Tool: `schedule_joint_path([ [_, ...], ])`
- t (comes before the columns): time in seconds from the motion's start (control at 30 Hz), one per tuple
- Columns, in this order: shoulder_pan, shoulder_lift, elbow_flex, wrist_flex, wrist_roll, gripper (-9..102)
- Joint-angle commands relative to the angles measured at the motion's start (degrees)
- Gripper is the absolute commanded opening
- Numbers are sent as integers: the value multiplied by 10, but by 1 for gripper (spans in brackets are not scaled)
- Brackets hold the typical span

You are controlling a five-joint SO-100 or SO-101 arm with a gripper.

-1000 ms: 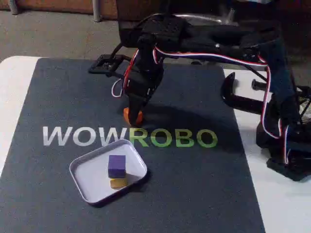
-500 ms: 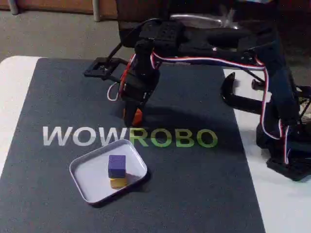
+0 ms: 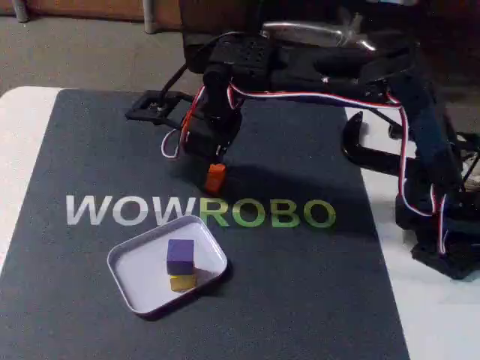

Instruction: Move blocks one by one until all three blocks are in the tray.

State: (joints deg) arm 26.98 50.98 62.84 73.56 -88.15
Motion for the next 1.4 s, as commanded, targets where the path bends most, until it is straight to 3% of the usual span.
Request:
schedule_joint_path([
  [0.0, -3, 19, -27, -4, 4, 0],
  [0.17, -12, 42, -27, -2, 7, -8],
  [0.67, -67, 184, -20, 0, 19, -8],
  [1.0, -134, 202, 4, -1, -131, -8],
  [1.37, -172, 177, 19, -12, -181, -8],
])
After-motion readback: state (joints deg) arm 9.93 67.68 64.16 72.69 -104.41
